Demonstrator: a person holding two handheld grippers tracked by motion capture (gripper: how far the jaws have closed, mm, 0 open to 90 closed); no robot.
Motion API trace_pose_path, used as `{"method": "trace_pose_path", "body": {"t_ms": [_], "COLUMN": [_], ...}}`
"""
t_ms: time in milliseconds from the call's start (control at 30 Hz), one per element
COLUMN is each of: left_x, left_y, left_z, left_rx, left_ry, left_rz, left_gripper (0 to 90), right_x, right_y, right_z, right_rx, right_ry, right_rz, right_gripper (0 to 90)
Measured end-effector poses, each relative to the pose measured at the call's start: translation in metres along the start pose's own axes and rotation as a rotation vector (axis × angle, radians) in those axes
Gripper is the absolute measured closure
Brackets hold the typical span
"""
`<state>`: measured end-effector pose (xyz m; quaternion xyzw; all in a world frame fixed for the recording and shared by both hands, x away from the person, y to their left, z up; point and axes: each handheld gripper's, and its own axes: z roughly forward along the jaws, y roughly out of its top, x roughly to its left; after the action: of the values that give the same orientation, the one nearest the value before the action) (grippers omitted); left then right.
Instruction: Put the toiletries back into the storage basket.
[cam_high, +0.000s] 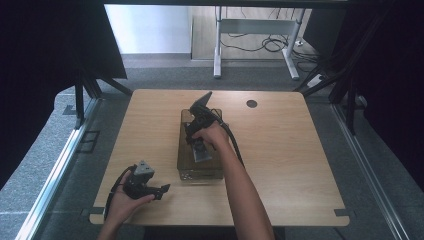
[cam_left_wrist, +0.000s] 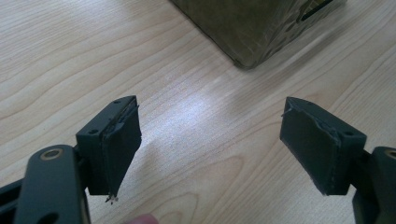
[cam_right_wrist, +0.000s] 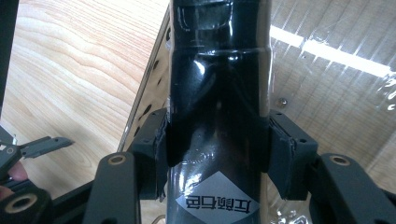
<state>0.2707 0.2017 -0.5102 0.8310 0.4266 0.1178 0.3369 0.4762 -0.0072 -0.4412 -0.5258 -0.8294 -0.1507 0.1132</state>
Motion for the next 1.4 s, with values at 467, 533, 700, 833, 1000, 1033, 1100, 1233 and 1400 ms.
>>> {"method": "trace_pose_path", "body": {"t_ms": [467,533,700,833,1000,1033,1100,1233,1400], "left_x": [-0.001,-0.001,-0.003,-0.003,-0.003,-0.003,-0.003,-0.002,-0.002], "left_y": [0.001,0.001,0.001,0.002,0.002,0.002,0.002,0.002,0.002], "left_z": [-0.001,-0.001,-0.001,-0.001,-0.001,-0.001,-0.001,0.000,-0.001], "left_rx": [-0.008,-0.006,-0.008,-0.006,-0.003,-0.003,-0.003,0.002,-0.002], "left_ry": [-0.006,-0.006,-0.006,-0.008,-0.008,-0.008,-0.009,-0.005,-0.009], "left_rz": [0.004,0.001,0.000,0.004,0.002,0.000,0.000,0.009,0.007], "left_gripper": [20.9,20.9,20.9,20.9,20.9,20.9,20.9,20.9,20.9], "right_x": [-0.010,-0.009,-0.009,-0.011,-0.013,-0.014,-0.015,-0.016,-0.014], "right_y": [-0.004,-0.006,-0.009,-0.012,-0.013,-0.014,-0.014,-0.016,-0.017], "right_z": [0.021,0.023,0.033,0.039,0.043,0.044,0.046,0.052,0.056], "right_rx": [-0.010,-0.015,-0.025,-0.027,-0.048,-0.048,-0.048,-0.046,-0.042], "right_ry": [0.050,0.060,0.088,0.099,0.122,0.120,0.114,0.114,0.121], "right_rz": [0.143,0.163,0.200,0.228,0.271,0.274,0.271,0.282,0.288], "right_gripper": [46.2,46.2,46.2,46.1,46.1,46.0,46.0,46.0,45.9]}}
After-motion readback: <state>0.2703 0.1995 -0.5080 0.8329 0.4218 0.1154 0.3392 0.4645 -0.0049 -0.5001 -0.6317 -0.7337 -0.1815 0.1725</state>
